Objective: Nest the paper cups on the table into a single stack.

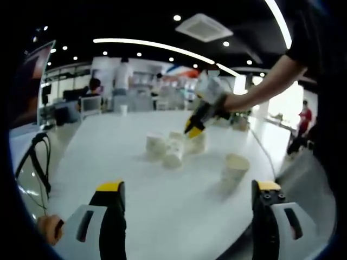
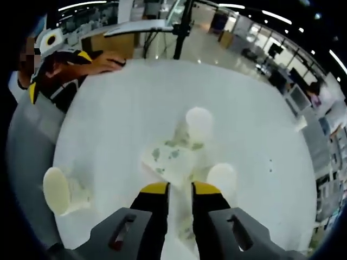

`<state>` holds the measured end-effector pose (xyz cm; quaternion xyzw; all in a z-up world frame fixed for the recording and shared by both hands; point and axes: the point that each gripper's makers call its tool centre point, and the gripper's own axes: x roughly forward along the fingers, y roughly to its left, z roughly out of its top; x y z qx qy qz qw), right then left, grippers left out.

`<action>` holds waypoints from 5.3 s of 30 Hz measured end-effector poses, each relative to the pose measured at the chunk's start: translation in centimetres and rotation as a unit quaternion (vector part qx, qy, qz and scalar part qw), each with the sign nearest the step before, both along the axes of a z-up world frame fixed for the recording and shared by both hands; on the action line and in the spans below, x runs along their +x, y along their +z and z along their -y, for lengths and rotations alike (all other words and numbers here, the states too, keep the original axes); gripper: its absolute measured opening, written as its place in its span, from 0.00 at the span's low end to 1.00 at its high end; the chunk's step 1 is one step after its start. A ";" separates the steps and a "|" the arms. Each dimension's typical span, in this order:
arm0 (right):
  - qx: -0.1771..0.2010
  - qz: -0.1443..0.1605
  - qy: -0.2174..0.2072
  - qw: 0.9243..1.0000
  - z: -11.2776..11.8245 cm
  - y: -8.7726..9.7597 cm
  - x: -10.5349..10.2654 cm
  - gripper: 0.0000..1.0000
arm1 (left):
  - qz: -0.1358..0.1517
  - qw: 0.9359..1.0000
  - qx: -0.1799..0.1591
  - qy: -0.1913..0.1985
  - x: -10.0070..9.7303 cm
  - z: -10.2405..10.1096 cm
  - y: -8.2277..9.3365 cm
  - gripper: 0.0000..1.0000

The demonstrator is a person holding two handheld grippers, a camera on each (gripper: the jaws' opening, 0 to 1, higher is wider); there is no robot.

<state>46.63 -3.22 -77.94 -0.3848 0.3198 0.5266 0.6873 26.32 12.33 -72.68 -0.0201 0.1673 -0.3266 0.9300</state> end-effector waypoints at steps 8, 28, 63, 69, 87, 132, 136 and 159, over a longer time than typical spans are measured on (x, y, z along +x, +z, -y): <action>-0.005 -0.010 -0.003 1.000 -0.1 -1.0 0.5 0.12 | -0.003 1.000 0.001 -0.001 0.2 0.0 -0.1 0.97; -0.004 -0.035 -0.009 0.999 -0.8 -2.5 0.9 0.12 | -0.010 1.000 0.000 0.004 0.0 -0.1 -0.6 0.97; 0.018 -0.066 -0.004 0.998 -1.0 -2.6 -0.7 0.00 | -0.014 1.000 0.000 0.004 0.1 0.3 -1.1 0.96; 0.024 -0.066 0.003 0.998 -1.2 -2.2 -1.3 0.00 | -0.014 1.000 0.000 0.004 0.0 0.3 -1.0 0.96; 0.025 -0.044 0.042 0.998 -1.5 -0.2 -3.8 0.00 | -0.008 1.000 -0.003 -0.002 -0.6 0.7 -0.7 0.95; -0.055 0.058 0.174 0.982 -0.3 3.8 -9.1 0.00 | 0.004 1.000 -0.015 -0.019 -0.6 1.8 0.5 0.94; -0.053 0.070 0.178 0.980 -0.1 4.8 -9.4 0.00 | 0.005 1.000 -0.017 -0.023 -0.5 2.1 0.5 0.94; -0.026 0.106 0.152 0.982 1.6 10.4 -11.9 0.00 | 0.019 0.999 -0.019 -0.038 -0.3 3.0 1.0 0.95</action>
